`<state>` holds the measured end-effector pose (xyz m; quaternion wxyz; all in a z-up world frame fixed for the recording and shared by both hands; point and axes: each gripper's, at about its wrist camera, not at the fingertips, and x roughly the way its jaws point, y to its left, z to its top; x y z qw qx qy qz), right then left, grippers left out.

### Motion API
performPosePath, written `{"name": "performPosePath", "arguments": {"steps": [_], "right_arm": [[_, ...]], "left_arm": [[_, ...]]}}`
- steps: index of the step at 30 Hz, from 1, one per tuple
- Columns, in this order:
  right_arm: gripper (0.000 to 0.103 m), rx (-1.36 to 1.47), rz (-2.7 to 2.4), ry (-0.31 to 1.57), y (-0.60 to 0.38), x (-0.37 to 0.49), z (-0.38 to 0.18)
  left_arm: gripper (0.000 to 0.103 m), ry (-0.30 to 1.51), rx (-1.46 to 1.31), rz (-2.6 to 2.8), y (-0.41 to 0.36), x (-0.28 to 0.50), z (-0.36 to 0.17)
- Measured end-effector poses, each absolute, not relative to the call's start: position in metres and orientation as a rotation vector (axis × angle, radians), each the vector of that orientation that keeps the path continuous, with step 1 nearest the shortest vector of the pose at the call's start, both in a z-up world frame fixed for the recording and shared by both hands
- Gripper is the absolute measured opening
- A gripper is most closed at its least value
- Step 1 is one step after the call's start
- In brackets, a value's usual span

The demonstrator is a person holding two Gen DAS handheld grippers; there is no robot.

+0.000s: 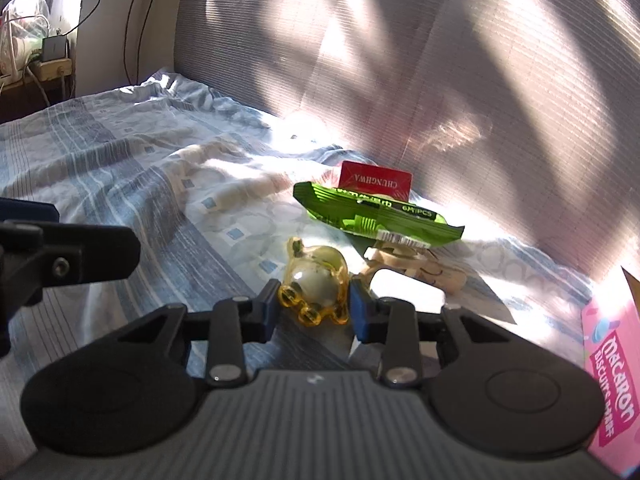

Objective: Organize rigid objects
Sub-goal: 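Move the right tool to the gold figurine keychain and grasp it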

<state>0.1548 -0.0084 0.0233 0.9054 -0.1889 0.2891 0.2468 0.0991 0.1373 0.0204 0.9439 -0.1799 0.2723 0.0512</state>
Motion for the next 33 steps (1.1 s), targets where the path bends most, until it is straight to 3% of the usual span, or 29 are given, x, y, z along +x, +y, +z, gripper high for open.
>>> {"name": "performPosePath", "arguments": {"steps": [19, 33], "right_arm": [[0.036, -0.362, 0.642, 0.62, -0.067, 0.04, 0.037], [0.036, -0.156, 0.479, 0.657, -0.141, -0.012, 0.042]], "left_arm": [[0.096, 0.6, -0.298, -0.108, 0.111, 0.104, 0.016], [0.097, 0.641, -0.235, -0.501, 0.068, 0.093, 0.011]]}}
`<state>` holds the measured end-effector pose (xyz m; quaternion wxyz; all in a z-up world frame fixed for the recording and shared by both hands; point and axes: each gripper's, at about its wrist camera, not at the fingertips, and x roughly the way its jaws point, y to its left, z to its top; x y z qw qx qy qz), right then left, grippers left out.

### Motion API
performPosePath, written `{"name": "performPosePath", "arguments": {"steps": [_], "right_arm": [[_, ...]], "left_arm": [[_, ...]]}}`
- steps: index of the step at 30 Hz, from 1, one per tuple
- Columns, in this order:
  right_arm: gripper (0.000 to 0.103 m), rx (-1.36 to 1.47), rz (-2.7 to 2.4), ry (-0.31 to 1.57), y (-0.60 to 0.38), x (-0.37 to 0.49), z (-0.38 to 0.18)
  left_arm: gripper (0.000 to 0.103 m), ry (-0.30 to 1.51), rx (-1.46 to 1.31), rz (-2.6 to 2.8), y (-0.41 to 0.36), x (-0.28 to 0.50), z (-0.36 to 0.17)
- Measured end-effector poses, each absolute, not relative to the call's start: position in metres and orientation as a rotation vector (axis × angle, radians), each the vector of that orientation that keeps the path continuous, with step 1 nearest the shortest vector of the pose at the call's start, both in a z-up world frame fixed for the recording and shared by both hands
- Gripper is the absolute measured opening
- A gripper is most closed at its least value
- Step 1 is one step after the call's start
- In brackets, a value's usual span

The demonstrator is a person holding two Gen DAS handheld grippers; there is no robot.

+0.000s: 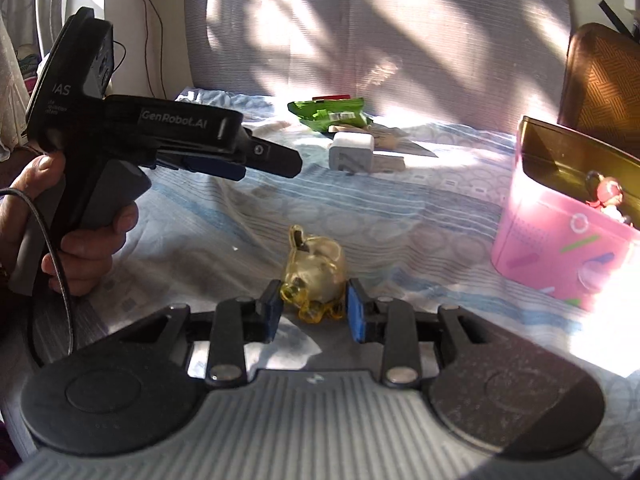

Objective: Organize rigid objects
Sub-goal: 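Move the right tool to the gold figurine keychain and grasp it, then carry the gold figurine into the pink tin and open the right tool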

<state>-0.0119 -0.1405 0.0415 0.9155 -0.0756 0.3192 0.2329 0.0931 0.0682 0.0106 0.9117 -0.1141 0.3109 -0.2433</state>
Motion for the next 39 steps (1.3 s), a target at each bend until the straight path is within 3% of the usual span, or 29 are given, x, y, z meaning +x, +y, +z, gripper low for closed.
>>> {"name": "performPosePath", "arguments": {"steps": [10, 15, 17, 20, 22, 23, 25, 39], "right_arm": [[0.038, -0.091, 0.367, 0.617, -0.181, -0.036, 0.041], [0.047, -0.099, 0.377, 0.589, -0.184, -0.042, 0.041], [0.047, -0.113, 0.388, 0.581, -0.182, -0.044, 0.042], [0.048, -0.129, 0.413, 0.577, -0.179, -0.044, 0.042], [0.05, -0.147, 0.415, 0.58, -0.176, -0.042, 0.041], [0.05, -0.161, 0.406, 0.588, -0.174, -0.04, 0.04], [0.041, -0.151, 0.394, 0.604, -0.175, -0.036, 0.038], [0.038, -0.107, 0.206, 0.245, -0.217, -0.019, 0.094]], "left_arm": [[0.094, 0.698, -0.278, -0.75, 0.039, 0.078, 0.009], [0.09, 0.738, -0.304, -0.85, 0.011, 0.062, 0.013], [0.086, 0.773, -0.323, -0.87, 0.001, 0.058, 0.011], [0.074, 0.825, -0.304, -0.862, -0.014, 0.056, 0.008], [0.06, 0.824, -0.249, -0.821, -0.023, 0.054, 0.004], [0.058, 0.82, -0.233, -0.811, -0.025, 0.054, 0.004], [0.052, 0.827, -0.238, -0.788, -0.025, 0.055, 0.008], [0.051, 0.537, -0.068, -0.911, -0.113, 0.091, 0.123]]}}
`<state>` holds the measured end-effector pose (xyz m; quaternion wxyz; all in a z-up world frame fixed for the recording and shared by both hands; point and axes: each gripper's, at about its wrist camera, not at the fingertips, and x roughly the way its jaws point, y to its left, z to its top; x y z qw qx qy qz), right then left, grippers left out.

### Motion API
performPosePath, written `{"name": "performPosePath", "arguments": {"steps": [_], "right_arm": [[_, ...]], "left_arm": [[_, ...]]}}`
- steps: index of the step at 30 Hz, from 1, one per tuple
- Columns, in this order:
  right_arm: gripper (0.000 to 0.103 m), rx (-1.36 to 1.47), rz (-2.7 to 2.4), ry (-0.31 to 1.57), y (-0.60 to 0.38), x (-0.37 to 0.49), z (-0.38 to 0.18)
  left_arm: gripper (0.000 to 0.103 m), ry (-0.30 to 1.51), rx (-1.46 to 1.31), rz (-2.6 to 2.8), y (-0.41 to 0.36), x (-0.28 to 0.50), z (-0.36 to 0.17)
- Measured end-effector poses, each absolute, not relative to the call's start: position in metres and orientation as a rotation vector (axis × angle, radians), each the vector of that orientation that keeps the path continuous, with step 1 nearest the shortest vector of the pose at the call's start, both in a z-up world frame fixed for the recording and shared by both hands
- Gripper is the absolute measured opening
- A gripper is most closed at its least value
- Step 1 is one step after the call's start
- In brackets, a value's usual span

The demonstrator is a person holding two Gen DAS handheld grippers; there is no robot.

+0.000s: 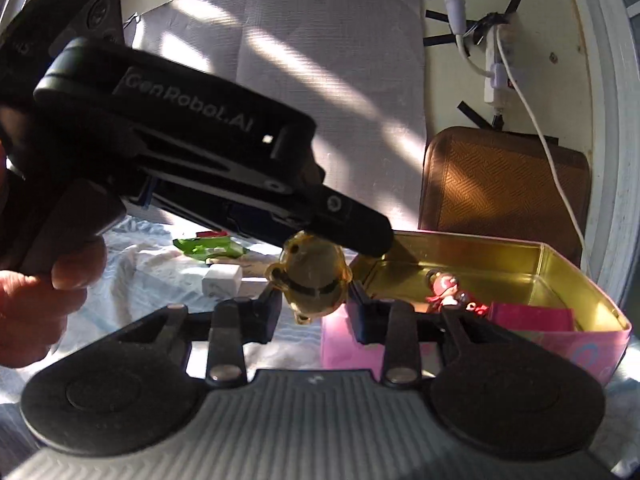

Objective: Organize rigid objects
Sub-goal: 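Carry the gold figurine into the pink tin and open the right tool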

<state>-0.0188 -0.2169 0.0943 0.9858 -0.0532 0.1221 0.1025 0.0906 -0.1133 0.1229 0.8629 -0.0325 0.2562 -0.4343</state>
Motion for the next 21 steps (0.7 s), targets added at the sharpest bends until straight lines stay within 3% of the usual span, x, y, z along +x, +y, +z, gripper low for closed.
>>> {"name": "performPosePath", "arguments": {"steps": [9, 15, 18, 21], "right_arm": [[0.039, -0.054, 0.036, 0.33, -0.269, 0.04, 0.076], [0.049, 0.062, -0.039, 0.318, -0.293, 0.028, 0.067], [0.05, 0.098, -0.066, 0.285, -0.295, 0.017, 0.069], [0.05, 0.132, -0.057, 0.273, -0.293, 0.011, 0.075]], "left_arm": [[0.057, 0.638, -0.107, -0.811, -0.164, 0.152, 0.101], [0.056, 0.721, -0.131, -0.684, -0.14, 0.159, 0.072], [0.055, 0.695, -0.111, -0.661, -0.122, 0.145, 0.07], [0.059, 0.628, -0.058, -0.625, -0.098, 0.12, 0.071]]}}
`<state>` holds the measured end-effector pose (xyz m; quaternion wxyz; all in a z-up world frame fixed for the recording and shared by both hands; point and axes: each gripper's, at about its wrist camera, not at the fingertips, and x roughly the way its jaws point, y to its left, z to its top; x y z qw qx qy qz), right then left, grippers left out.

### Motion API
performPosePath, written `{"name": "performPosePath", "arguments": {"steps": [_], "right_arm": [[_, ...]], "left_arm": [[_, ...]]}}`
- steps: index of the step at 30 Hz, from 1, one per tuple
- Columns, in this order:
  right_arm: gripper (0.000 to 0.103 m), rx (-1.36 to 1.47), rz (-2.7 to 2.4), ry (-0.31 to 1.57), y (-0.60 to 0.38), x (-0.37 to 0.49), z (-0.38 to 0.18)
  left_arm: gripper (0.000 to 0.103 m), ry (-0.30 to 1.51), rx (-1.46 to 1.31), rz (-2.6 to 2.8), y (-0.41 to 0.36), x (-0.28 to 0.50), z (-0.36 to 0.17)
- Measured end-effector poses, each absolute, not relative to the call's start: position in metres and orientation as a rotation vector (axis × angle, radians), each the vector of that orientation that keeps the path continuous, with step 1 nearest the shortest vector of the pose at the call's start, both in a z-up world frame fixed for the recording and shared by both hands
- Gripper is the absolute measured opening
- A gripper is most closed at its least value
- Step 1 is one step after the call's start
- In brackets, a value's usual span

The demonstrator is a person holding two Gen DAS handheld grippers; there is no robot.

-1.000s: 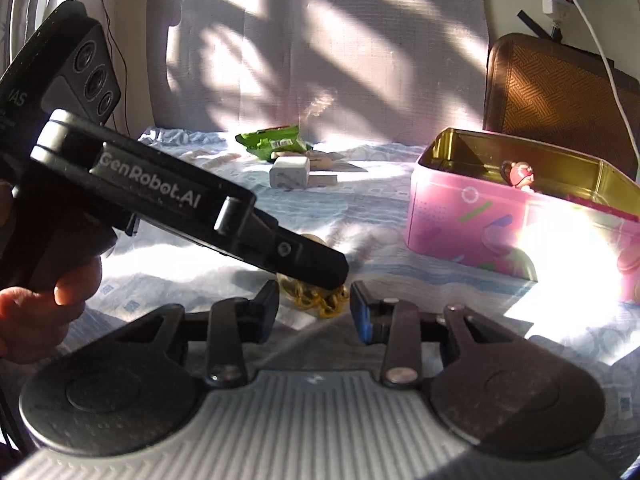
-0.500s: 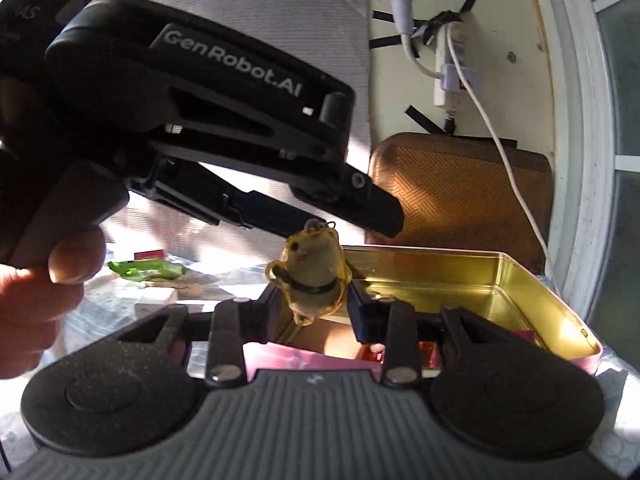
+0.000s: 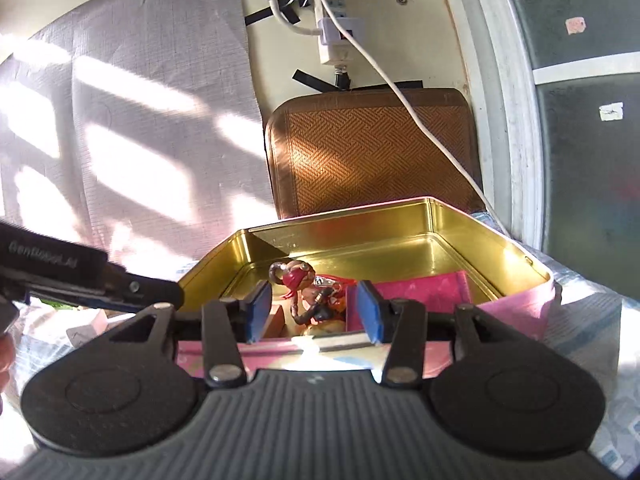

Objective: Organize rigid objects
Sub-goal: 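Carry the gold figurine into the pink tin and open the right tool, then grasp the green snack packet with the right tool and lift it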

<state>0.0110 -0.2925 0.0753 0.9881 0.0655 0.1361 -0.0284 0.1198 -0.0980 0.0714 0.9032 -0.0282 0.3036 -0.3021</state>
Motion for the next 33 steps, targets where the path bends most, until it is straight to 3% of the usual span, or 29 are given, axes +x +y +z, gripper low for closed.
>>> {"name": "performPosePath", "arguments": {"steps": [3, 12, 17, 27, 28, 30, 33], "right_arm": [[0.05, 0.124, -0.018, 0.26, -0.281, 0.006, 0.082], [0.05, 0.008, 0.22, 0.3, -0.194, 0.021, 0.089], [0.05, 0.128, 0.376, 0.456, -0.142, 0.076, 0.086], [0.05, 0.545, 0.325, 0.829, -0.1, 0.217, 0.03], [0.044, 0.587, 0.323, 0.87, -0.097, 0.223, 0.024], [0.021, 0.623, 0.335, 0.893, -0.093, 0.224, 0.018], [0.013, 0.545, 0.368, 0.846, -0.088, 0.202, 0.029]], "left_arm": [[0.064, 0.583, -0.051, -0.605, -0.064, 0.1, 0.068], [0.064, 0.607, -0.025, -0.115, 0.076, 0.114, 0.022], [0.062, 0.597, -0.263, -0.064, 0.139, 0.125, 0.007], [0.069, 0.63, -0.371, -0.072, 0.158, 0.136, 0.003], [0.069, 0.629, -0.373, -0.067, 0.159, 0.137, 0.004], [0.07, 0.629, -0.385, -0.059, 0.163, 0.136, 0.004], [0.07, 0.628, -0.425, -0.056, 0.17, 0.136, 0.004]]}}
